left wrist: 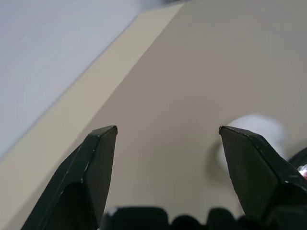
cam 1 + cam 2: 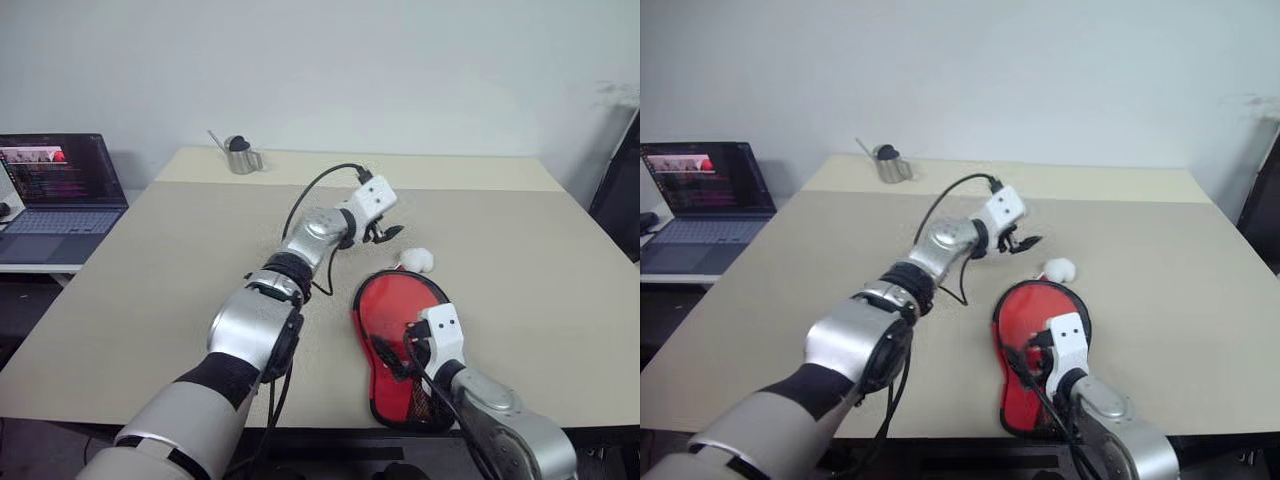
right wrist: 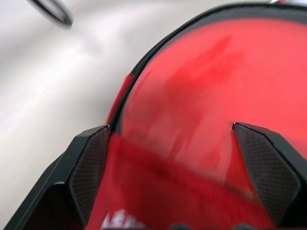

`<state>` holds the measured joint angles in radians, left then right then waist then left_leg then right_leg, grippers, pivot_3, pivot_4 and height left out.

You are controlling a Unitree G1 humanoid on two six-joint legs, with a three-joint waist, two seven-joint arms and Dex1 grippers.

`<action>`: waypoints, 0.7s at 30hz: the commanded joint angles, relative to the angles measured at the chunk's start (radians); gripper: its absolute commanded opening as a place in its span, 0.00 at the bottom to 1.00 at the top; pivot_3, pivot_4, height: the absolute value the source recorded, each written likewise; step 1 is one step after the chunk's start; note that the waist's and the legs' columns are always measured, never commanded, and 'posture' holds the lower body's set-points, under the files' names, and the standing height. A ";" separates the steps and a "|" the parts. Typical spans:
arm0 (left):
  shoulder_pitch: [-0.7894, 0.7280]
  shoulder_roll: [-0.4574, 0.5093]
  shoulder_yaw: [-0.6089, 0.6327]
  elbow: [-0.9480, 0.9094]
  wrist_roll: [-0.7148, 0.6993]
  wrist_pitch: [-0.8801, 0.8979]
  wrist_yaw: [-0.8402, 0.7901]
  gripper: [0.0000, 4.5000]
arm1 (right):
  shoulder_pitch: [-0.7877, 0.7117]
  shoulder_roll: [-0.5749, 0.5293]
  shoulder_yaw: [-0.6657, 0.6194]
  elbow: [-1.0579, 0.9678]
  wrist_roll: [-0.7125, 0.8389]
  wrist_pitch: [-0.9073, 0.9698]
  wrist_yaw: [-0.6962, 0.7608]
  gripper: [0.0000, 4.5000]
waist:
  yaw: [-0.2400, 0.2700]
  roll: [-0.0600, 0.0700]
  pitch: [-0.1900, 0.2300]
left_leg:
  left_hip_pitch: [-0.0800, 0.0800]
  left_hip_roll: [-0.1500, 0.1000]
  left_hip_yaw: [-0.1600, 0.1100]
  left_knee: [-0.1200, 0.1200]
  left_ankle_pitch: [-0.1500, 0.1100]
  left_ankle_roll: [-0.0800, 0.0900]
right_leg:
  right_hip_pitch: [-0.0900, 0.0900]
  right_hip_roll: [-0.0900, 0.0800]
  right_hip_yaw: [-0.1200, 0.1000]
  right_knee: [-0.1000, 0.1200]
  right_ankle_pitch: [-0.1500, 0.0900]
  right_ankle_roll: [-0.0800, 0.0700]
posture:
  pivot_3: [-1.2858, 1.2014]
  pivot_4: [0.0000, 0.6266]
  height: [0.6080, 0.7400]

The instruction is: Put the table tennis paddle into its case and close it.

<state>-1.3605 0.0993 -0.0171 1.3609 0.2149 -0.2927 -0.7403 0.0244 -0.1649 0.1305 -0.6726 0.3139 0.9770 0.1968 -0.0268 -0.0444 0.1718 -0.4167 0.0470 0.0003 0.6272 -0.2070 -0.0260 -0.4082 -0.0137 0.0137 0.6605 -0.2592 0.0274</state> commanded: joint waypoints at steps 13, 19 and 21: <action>0.455 0.118 -0.044 -0.584 -0.260 0.187 -0.730 0.82 | -0.121 -0.296 -0.453 -0.282 0.399 0.345 0.216 1.00 | -0.003 0.004 0.002 | 0.001 0.000 -0.001 0.002 0.000 0.000 | 0.000 0.000 0.001 0.003 0.000 0.000 | 0.52 0.24 1.00; 0.571 0.092 -0.124 -0.763 -0.260 0.222 -0.643 0.82 | -0.186 -0.395 -0.513 -0.211 0.446 0.349 0.231 1.00 | 0.003 0.004 0.002 | 0.001 0.000 -0.001 0.002 0.000 0.000 | 0.000 0.000 0.001 0.003 0.000 0.000 | 0.52 0.24 1.00; 0.571 0.067 -0.147 -0.748 -0.229 0.173 -0.570 0.82 | -0.201 -0.403 -0.503 -0.190 0.441 0.335 0.222 1.00 | 0.004 0.004 0.002 | 0.000 0.000 -0.001 0.003 0.000 0.000 | 0.000 0.000 0.001 0.003 0.000 0.000 | 0.52 0.24 1.00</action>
<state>-0.7776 0.1840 -0.1471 0.6464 -0.0240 -0.0825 -1.3630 -0.1591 -0.5525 -0.3607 -0.8616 0.7374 1.3313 0.4200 -0.0230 -0.0407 0.1741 -0.4163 0.0466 -0.0007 0.6301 -0.2070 -0.0261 -0.4079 -0.0138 0.0150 0.6632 -0.2591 0.0279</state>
